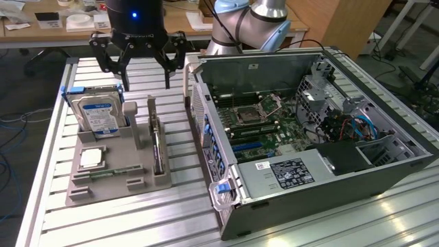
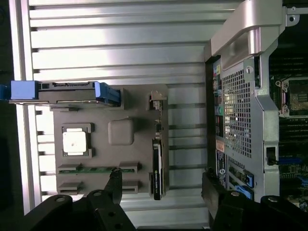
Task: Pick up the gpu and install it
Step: 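Pick up the gpu and move the gpu toward the slot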
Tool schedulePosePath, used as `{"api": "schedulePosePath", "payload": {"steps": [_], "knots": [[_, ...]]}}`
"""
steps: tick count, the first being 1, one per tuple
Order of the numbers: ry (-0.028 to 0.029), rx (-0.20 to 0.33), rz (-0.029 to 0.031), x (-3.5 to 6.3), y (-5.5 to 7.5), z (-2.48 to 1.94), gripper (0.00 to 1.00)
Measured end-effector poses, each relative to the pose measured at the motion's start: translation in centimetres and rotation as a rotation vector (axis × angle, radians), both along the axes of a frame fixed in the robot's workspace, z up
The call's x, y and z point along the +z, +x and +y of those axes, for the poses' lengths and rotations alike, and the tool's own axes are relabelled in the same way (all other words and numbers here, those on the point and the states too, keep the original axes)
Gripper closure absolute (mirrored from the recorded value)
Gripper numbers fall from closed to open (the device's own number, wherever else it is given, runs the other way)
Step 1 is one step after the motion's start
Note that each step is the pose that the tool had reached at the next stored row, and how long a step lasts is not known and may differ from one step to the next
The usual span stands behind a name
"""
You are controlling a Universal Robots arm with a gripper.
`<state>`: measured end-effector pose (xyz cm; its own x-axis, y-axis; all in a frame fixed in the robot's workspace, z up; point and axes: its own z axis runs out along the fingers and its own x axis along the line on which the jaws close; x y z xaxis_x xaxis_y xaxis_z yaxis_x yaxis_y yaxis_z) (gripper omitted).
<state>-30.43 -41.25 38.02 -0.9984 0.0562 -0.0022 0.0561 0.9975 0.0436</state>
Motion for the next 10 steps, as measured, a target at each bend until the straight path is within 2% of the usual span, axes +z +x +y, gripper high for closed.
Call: {"api": "schedulePosePath", "payload": {"steps": [5,10], "knots": [[-0.0001,0.029,0.0001,-0.57,0.0,-0.09,0.24],[-0.0001,0.034,0.0011,-1.15,0.0,-0.09,0.24]]}}
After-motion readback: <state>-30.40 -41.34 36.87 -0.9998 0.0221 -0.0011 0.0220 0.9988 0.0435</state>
